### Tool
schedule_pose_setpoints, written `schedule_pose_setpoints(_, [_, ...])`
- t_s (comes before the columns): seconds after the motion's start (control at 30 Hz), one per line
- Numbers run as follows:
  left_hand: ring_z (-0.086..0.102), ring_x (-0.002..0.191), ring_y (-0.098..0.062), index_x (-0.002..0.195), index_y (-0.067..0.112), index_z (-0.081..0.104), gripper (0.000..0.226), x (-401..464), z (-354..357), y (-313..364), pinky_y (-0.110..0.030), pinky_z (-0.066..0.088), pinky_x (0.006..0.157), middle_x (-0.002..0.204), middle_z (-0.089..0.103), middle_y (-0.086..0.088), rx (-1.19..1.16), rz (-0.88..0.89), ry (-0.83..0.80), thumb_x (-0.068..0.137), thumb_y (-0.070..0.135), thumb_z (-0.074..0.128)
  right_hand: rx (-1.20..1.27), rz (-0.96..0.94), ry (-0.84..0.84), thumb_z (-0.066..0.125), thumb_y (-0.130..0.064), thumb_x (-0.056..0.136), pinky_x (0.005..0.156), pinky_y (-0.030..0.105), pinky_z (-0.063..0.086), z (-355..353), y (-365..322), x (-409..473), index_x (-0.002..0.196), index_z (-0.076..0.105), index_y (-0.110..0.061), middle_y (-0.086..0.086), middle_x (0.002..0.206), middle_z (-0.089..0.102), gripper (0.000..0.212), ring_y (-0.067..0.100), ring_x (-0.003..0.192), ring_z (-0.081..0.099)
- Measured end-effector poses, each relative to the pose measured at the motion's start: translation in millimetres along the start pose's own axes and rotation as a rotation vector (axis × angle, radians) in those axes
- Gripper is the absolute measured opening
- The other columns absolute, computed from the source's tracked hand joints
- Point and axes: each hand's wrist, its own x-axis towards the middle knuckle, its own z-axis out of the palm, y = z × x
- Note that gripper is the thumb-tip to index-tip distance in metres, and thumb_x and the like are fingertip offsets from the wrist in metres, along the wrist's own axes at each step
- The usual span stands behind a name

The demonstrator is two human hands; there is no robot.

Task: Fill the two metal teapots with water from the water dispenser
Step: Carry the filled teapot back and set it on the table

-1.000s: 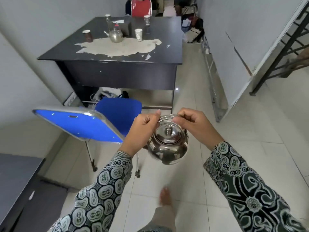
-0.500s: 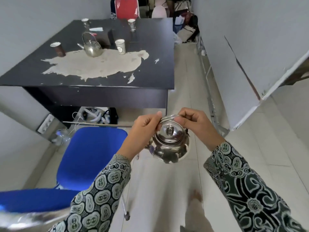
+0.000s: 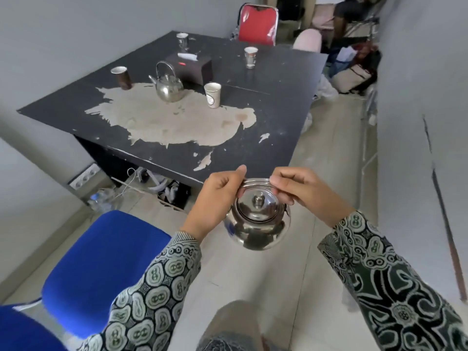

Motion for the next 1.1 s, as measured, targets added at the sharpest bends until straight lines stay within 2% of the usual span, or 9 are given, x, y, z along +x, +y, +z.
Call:
schedule_pose_setpoints(0.1, [0.023,0.046,-0.01,0.052,0.008,0.034,0.051,46.3,7.3,1.5,-0.018,0.025,0.047,0.049,0.027,0.001,-0.014,-0.017,0.054,0.097,0.031,0.042,-0.005,0.022,-0.198,0.046,-0.021,0.089,0.048,0.016,0.031,-39.1,0.4,42.8,0.076,0.056,-0.006,-0.004,0.051,0.042,0.022,0.009,0.047,0.035])
schedule_pose_setpoints(0.23, [0.021,0.045,-0.01,0.053,0.003,0.036,0.051,104.9,7.6,-0.7,-0.019,0.024,0.047,0.049,0.026,0.0,-0.003,-0.025,0.131,0.097,0.029,0.042,-0.002,0.012,-0.345,0.045,-0.015,0.091,0.047,0.016,0.029,-81.2,4.3,107.0,0.081,0.058,-0.005,-0.006,0.052,0.044,0.019,0.009,0.046,0.034])
schedule_pose_setpoints(0.4, [0.02,0.046,-0.01,0.053,0.002,0.035,0.051,182.5,-4.4,-0.3,-0.018,0.022,0.045,0.047,0.025,0.004,0.04,-0.043,0.212,0.096,0.03,0.042,0.181,0.064,-0.52,0.043,-0.009,0.083,0.047,0.016,0.032,-123.2,4.7,192.5,0.087,0.061,-0.003,-0.006,0.053,0.048,0.02,0.008,0.049,0.038])
schedule_pose_setpoints(0.6, [0.025,0.047,-0.006,0.058,0.002,0.038,0.047,270.1,-4.9,12.3,-0.015,0.026,0.046,0.053,0.029,-0.001,0.048,-0.032,0.318,0.096,0.029,0.04,0.176,0.002,-0.613,0.041,-0.007,0.082,0.066,0.02,0.041,-180.4,-5.7,268.8,0.097,0.058,-0.002,-0.005,0.065,0.056,0.023,0.008,0.059,0.049])
schedule_pose_setpoints(0.7, [0.042,0.056,0.0,0.073,0.007,0.051,0.031,309.0,3.3,20.0,-0.012,0.034,0.058,0.061,0.047,0.011,0.106,0.022,0.389,0.097,0.023,0.04,0.213,-0.005,-0.599,0.039,-0.001,0.087,0.067,0.018,0.043,-209.5,-7.5,297.6,0.099,0.057,-0.001,-0.001,0.069,0.057,0.021,0.008,0.062,0.051])
schedule_pose_setpoints(0.8, [0.056,0.089,0.004,0.102,0.019,0.056,0.013,341.4,11.3,19.3,-0.011,0.041,0.078,0.095,0.059,0.016,0.158,0.037,0.482,0.095,0.025,0.045,0.26,0.009,-0.596,0.035,0.006,0.091,0.066,0.016,0.046,-241.6,-8.2,328.0,0.1,0.058,-0.001,0.0,0.071,0.057,0.026,0.008,0.066,0.054])
schedule_pose_setpoints(0.87, [0.054,0.107,-0.003,0.107,0.032,0.052,0.016,360.9,24.0,16.4,-0.018,0.042,0.09,0.11,0.055,0.015,0.204,0.053,0.592,0.092,0.035,0.048,0.275,0.013,-0.611,0.036,0.006,0.091,0.067,0.018,0.047,-268.7,-8.0,350.2,0.1,0.059,-0.002,0.002,0.074,0.058,0.026,0.007,0.068,0.055])
schedule_pose_setpoints(1.0, [0.055,0.104,-0.007,0.098,0.027,0.055,0.018,393.4,54.5,12.7,-0.021,0.043,0.093,0.105,0.057,0.006,0.298,0.129,0.762,0.087,0.035,0.043,0.328,0.02,-0.658,0.039,0.004,0.091,0.072,0.022,0.05,-315.9,-8.2,389.2,0.098,0.058,-0.003,0.002,0.077,0.061,0.022,0.01,0.071,0.057])
schedule_pose_setpoints(1.1, [0.055,0.106,-0.009,0.101,0.019,0.059,0.017,434.1,84.6,14.6,-0.017,0.04,0.092,0.104,0.059,0.008,0.382,0.127,0.759,0.091,0.023,0.047,0.342,-0.003,-0.715,0.04,0.004,0.09,0.072,0.023,0.051,-358.4,-10.2,423.2,0.098,0.058,-0.003,0.002,0.077,0.062,0.022,0.01,0.07,0.057])
